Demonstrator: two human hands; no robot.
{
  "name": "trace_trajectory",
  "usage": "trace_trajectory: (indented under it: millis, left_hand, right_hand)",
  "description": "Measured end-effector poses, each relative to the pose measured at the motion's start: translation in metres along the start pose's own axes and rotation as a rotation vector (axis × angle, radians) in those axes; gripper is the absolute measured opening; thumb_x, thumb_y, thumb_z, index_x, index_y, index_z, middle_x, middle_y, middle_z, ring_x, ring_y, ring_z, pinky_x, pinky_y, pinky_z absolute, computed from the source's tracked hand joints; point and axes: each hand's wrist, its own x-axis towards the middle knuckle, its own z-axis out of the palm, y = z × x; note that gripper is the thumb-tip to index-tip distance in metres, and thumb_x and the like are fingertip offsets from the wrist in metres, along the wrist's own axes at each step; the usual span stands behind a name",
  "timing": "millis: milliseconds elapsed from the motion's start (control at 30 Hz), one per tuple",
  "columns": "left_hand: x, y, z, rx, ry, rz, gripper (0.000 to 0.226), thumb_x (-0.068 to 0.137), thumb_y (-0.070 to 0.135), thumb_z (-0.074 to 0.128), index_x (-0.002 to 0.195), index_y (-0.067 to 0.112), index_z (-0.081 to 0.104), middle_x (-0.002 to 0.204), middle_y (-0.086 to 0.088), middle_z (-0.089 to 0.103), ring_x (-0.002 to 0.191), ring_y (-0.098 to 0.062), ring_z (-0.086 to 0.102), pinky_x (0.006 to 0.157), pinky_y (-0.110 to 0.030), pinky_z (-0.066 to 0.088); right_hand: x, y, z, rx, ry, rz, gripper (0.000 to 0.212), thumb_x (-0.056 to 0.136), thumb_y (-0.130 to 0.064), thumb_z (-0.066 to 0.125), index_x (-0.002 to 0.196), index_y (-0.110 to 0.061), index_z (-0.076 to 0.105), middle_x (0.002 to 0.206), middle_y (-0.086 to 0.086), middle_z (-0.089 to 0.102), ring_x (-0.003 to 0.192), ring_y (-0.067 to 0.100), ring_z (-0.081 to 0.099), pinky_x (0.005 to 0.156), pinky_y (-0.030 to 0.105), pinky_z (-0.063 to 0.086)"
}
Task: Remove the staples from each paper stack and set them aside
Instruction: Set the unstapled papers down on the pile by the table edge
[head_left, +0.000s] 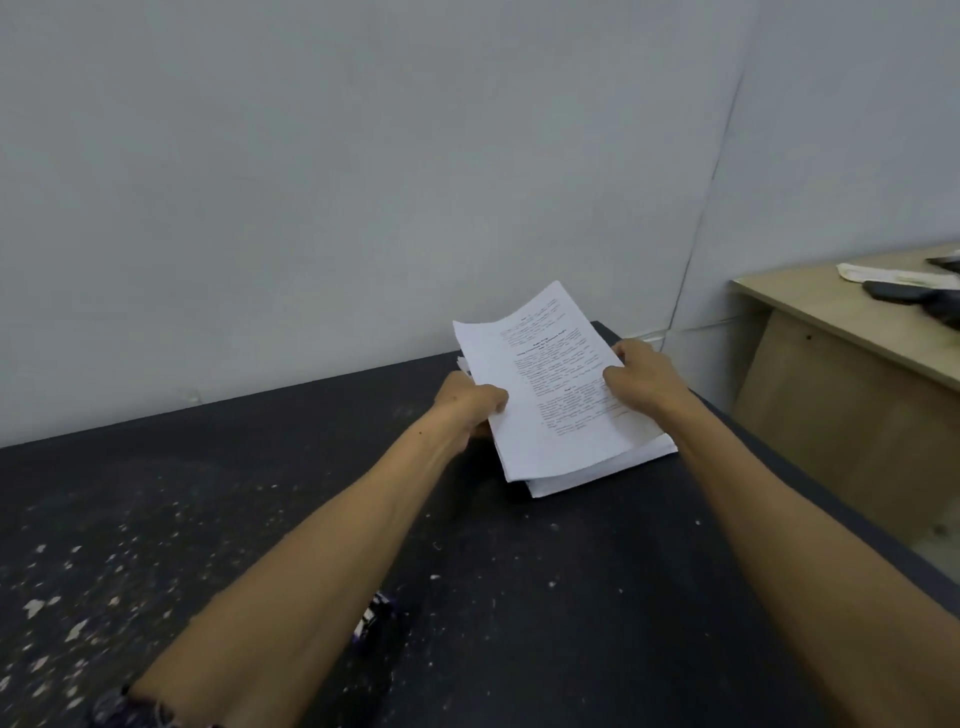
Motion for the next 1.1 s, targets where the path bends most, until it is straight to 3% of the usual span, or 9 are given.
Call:
trace_trajectory:
  millis: [67, 133, 200, 367, 500, 633, 733, 900, 1100]
  left_hand:
    - [0.014, -0.005, 0.013, 0.067, 0.044, 0.019, 0.017, 0.085, -0.001, 0.066, 0.101, 0.003, 0.064, 0.115, -0.007, 0.07, 0.096, -0.021, 0.067, 0.062, -0.027, 0.054]
    - [0.021, -0.011, 0.023, 0.16, 0.064, 0.047, 0.007, 0.085, 0.003, 0.067, 0.089, 0.008, 0.064, 0.103, -0.005, 0.07, 0.085, -0.019, 0.066, 0.061, -0.027, 0.053]
    - [0.023, -0.018, 0.028, 0.274, 0.062, 0.083, 0.017, 0.087, 0.008, 0.066, 0.074, 0.015, 0.055, 0.088, -0.001, 0.064, 0.074, -0.016, 0.06, 0.055, -0.024, 0.043]
    - [0.026, -0.034, 0.031, 0.429, 0.055, 0.15, 0.017, 0.084, 0.013, 0.066, 0.072, 0.01, 0.056, 0.091, -0.007, 0.071, 0.082, -0.025, 0.065, 0.06, -0.027, 0.045]
    - [0.026, -0.035, 0.032, 0.479, 0.052, 0.181, 0.025, 0.083, 0.01, 0.069, 0.067, 0.012, 0.05, 0.086, -0.006, 0.068, 0.076, -0.024, 0.063, 0.055, -0.027, 0.042]
    - [0.023, -0.035, 0.032, 0.524, 0.025, 0.187, 0.019, 0.083, 0.013, 0.071, 0.077, 0.009, 0.054, 0.098, -0.014, 0.072, 0.074, -0.022, 0.062, 0.058, -0.03, 0.046]
    - [0.02, -0.035, 0.03, 0.547, 0.022, 0.206, 0.019, 0.083, 0.013, 0.071, 0.078, 0.009, 0.053, 0.089, -0.013, 0.069, 0.071, -0.02, 0.057, 0.059, -0.032, 0.044]
    - [0.012, -0.039, 0.03, 0.621, 0.022, 0.228, 0.035, 0.084, 0.016, 0.07, 0.067, 0.013, 0.039, 0.086, -0.01, 0.049, 0.067, -0.018, 0.045, 0.049, -0.023, 0.03]
    - [0.001, -0.043, 0.031, 0.631, 0.026, 0.269, 0.045, 0.084, 0.022, 0.073, 0.064, 0.014, 0.034, 0.075, -0.002, 0.037, 0.058, -0.012, 0.036, 0.049, -0.023, 0.026]
  right_hand:
    - [0.011, 0.012, -0.001, -0.084, 0.001, 0.007, 0.01, 0.096, -0.004, 0.049, 0.101, -0.005, 0.057, 0.083, 0.0, 0.055, 0.08, 0.022, 0.052, 0.056, 0.028, 0.034]
    - [0.023, 0.024, 0.002, -0.123, -0.016, 0.01, 0.018, 0.092, -0.002, 0.051, 0.105, 0.0, 0.063, 0.092, 0.007, 0.064, 0.083, 0.026, 0.056, 0.061, 0.031, 0.042]
    - [0.032, 0.037, 0.008, -0.141, -0.034, 0.024, 0.027, 0.09, -0.003, 0.051, 0.112, -0.001, 0.066, 0.105, 0.012, 0.07, 0.085, 0.029, 0.062, 0.071, 0.037, 0.051]
    - [0.037, 0.062, 0.025, -0.191, -0.048, 0.075, 0.02, 0.088, -0.007, 0.052, 0.102, -0.005, 0.066, 0.099, 0.013, 0.068, 0.081, 0.027, 0.06, 0.065, 0.033, 0.045]
    - [0.037, 0.069, 0.029, -0.252, -0.012, 0.02, 0.014, 0.091, -0.003, 0.05, 0.091, -0.003, 0.064, 0.101, 0.014, 0.067, 0.081, 0.026, 0.058, 0.063, 0.032, 0.043]
    - [0.034, 0.07, 0.03, -0.29, -0.006, -0.012, 0.032, 0.101, -0.009, 0.047, 0.128, -0.008, 0.065, 0.133, 0.014, 0.054, 0.12, 0.033, 0.055, 0.09, 0.04, 0.045]
    - [0.028, 0.07, 0.035, -0.365, 0.004, -0.013, 0.039, 0.104, -0.012, 0.042, 0.141, -0.007, 0.056, 0.141, 0.015, 0.049, 0.129, 0.034, 0.047, 0.103, 0.046, 0.043]
    - [0.022, 0.07, 0.04, -0.48, 0.029, -0.049, 0.041, 0.108, -0.022, 0.038, 0.147, -0.012, 0.048, 0.145, 0.01, 0.047, 0.131, 0.031, 0.043, 0.104, 0.051, 0.042]
    - [0.015, 0.073, 0.043, -0.499, 0.022, -0.082, 0.047, 0.11, -0.032, 0.033, 0.153, -0.017, 0.041, 0.148, 0.006, 0.046, 0.133, 0.029, 0.041, 0.105, 0.05, 0.041]
